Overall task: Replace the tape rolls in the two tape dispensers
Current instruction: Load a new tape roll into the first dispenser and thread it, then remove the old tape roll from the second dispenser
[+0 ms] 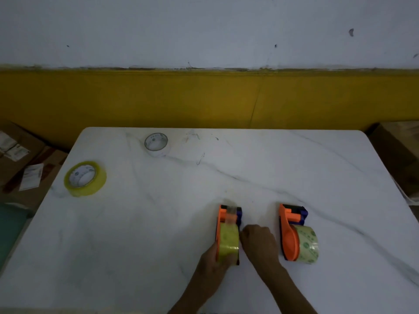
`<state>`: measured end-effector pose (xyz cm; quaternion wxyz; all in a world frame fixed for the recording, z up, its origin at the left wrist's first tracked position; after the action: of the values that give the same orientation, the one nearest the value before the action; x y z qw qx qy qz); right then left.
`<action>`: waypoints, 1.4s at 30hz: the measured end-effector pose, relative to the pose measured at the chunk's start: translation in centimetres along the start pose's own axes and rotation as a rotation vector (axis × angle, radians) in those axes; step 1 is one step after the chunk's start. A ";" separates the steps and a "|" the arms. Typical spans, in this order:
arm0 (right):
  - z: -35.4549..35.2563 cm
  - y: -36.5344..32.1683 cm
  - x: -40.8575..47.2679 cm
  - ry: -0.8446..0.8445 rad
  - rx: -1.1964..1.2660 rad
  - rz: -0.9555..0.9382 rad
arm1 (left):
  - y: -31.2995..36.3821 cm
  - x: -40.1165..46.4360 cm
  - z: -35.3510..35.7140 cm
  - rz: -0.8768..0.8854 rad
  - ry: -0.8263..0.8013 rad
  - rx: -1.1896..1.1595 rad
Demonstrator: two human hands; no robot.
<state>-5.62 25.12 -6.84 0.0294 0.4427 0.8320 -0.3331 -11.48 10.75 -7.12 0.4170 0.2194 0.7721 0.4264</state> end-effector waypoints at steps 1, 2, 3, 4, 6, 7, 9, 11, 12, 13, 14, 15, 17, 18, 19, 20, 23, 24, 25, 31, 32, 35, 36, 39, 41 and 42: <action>-0.3 0.2 -0.3 -0.001 -0.032 -0.034 | -0.1 0.1 0.1 -0.015 -0.009 0.015; -0.7 0.3 -0.8 -0.003 -0.021 -0.062 | 0.0 0.2 0.3 -0.024 -0.021 0.034; -1.2 0.4 -1.3 -0.002 0.001 -0.086 | -0.1 0.3 0.4 -0.029 -0.032 0.050; -1.8 0.5 -1.8 0.011 0.027 -0.104 | 0.0 0.4 0.4 -0.030 -0.042 0.064; -3.2 1.1 -2.9 0.060 0.103 -0.127 | 0.6 0.1 0.2 -0.028 -0.011 0.120; -4.1 1.5 -3.5 0.084 0.161 -0.138 | 0.9 -0.2 -0.2 -0.029 0.070 0.177; -6.2 2.4 -4.6 0.165 0.281 -0.161 | 1.3 -1.3 -1.1 0.007 0.339 0.311; -8.6 4.0 -5.7 0.313 0.375 -0.166 | 2.9 -2.7 -1.6 0.141 0.565 0.381; -9.8 5.3 -6.1 0.404 0.423 -0.149 | 4.6 -3.4 -1.3 0.234 0.602 0.371; -10.5 6.6 -6.2 0.480 0.478 -0.124 | 6.1 -3.6 -0.7 0.324 0.570 0.342; -11.0 7.9 -6.1 0.525 0.536 -0.094 | 7.6 -3.6 0.5 0.383 0.490 0.315; -11.3 9.4 -6.0 0.525 0.598 -0.047 | 9.0 -3.2 2.6 0.398 0.388 0.307; -11.3 11.4 -5.6 0.431 0.772 0.063 | 10.5 -1.7 7.2 0.299 0.197 0.277; -10.9 12.1 -5.6 0.379 0.847 0.103 | 10.8 -0.9 9.6 0.185 0.108 0.223; -10.6 12.7 -5.5 0.331 0.890 0.128 | 10.9 0.0 11.9 0.053 0.021 0.166; -10.2 13.3 -5.4 0.282 0.897 0.149 | 11.0 0.7 13.9 -0.066 -0.036 0.120; -9.0 14.6 -5.3 0.130 0.839 0.131 | 11.2 2.0 17.3 -0.193 0.032 -0.007; -8.7 15.0 -5.4 0.112 0.823 0.099 | 11.6 2.1 17.8 -0.197 0.081 -0.026; -8.6 15.3 -5.5 0.108 0.827 0.074 | 12.0 2.2 18.0 -0.192 0.116 -0.008; -11.1 15.6 -5.2 0.132 0.913 0.041 | 14.4 2.8 16.4 -0.223 0.067 0.001; -11.7 15.6 -5.0 0.126 0.904 0.035 | 14.5 2.9 16.1 -0.226 0.060 -0.025; -13.7 16.3 -4.8 0.152 0.868 0.029 | 14.6 2.8 15.7 -0.225 0.061 -0.087; -14.5 16.7 -4.9 0.181 0.858 0.038 | 14.3 2.6 15.8 -0.234 0.065 -0.111; -17.0 18.0 -5.2 0.267 0.876 0.057 | 12.2 1.9 16.3 -0.255 0.031 -0.120; -18.4 18.2 -5.1 0.266 0.903 0.015 | 10.2 1.9 16.5 -0.253 -0.010 -0.091; -18.9 17.9 -5.0 0.250 0.930 -0.005 | 9.5 1.9 16.6 -0.256 -0.040 -0.091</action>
<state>15.59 39.45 0.07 -0.2729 0.4437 0.5930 -0.6140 1.11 25.12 -4.79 0.4930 0.1082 0.7651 0.3997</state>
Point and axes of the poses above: each hand's wrist, its own x-axis towards the middle knuckle, its own z-axis out of the palm, y = z × x, the point moved 2 cm from there along x, towards the middle knuckle, and after that the axes turned 11 degrees about x, right-handed, at the moved point
